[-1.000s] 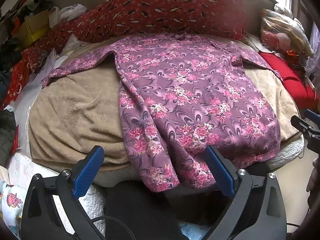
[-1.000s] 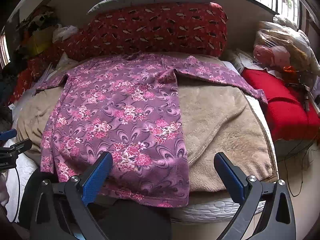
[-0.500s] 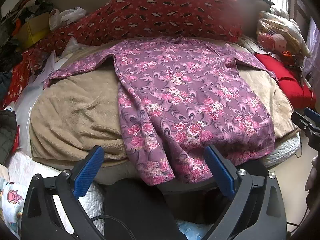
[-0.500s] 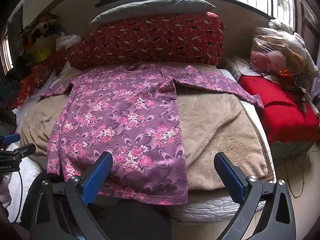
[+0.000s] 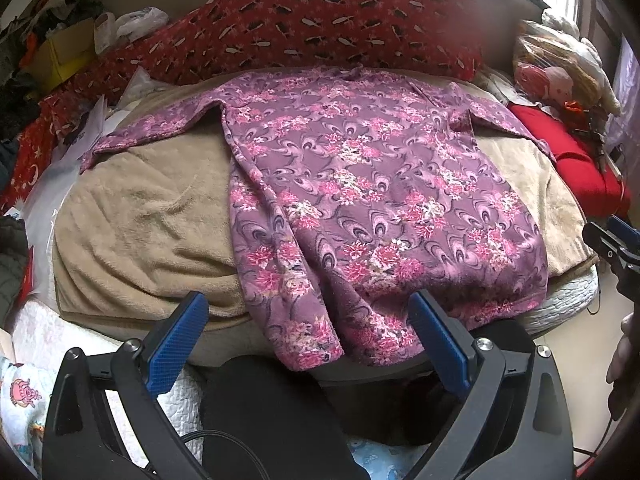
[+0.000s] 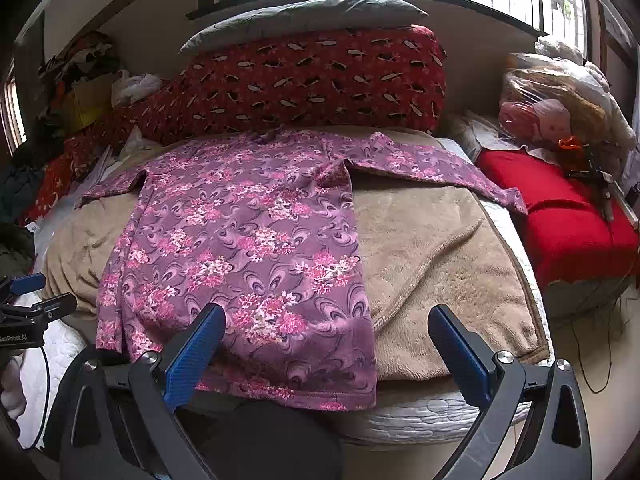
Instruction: Fold small clothes
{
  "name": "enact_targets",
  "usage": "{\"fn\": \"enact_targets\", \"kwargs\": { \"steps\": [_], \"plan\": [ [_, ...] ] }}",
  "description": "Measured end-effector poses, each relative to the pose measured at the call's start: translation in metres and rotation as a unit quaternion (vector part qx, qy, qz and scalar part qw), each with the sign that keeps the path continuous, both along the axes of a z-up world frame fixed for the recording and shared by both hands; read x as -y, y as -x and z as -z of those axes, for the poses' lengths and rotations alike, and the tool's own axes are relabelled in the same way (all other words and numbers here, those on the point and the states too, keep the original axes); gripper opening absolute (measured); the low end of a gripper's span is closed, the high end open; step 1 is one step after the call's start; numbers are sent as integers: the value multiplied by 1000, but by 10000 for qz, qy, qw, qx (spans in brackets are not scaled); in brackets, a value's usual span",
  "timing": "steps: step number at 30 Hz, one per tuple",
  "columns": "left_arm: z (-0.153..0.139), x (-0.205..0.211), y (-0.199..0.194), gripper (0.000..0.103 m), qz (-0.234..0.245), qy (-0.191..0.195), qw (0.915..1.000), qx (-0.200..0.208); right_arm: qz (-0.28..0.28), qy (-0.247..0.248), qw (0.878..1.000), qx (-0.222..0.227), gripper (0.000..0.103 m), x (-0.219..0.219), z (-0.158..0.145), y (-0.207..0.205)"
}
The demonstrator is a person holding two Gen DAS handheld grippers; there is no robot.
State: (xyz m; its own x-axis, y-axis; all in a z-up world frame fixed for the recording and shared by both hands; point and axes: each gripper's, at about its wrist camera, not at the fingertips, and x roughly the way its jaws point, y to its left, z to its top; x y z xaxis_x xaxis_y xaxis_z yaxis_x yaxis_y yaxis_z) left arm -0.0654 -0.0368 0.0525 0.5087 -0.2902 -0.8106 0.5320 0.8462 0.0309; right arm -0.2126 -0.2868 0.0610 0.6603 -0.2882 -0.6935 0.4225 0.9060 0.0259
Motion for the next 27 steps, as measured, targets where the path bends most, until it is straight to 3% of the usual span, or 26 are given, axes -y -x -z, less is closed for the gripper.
{"fn": "enact_targets", "kwargs": {
  "steps": [13,19,24,25,26,27],
  "plan": [
    [15,2,-30,101,-215,-136,9992,-305,163,-88,9993,-319,102,23,21,-23],
    [42,-34,-76,101,-1028,-15,9870,-1239,675,-944,9906,-727,100,68,65,-20],
    [75,-14,-71,101,-616,-286,9802,-1859,630,-1328,9812,-1250,99,74,107,-30],
    [83,-6,-68,101,-513,-447,9790,-1922,470,-1400,9799,-1339,93,70,116,-33],
    [90,-1,-66,93,-486,-576,9780,-1946,378,-1313,9810,-1379,88,64,119,-35],
    [94,0,-65,59,-482,-599,9772,-1978,330,-1194,9826,-1385,85,60,118,-36]
  ]
}}
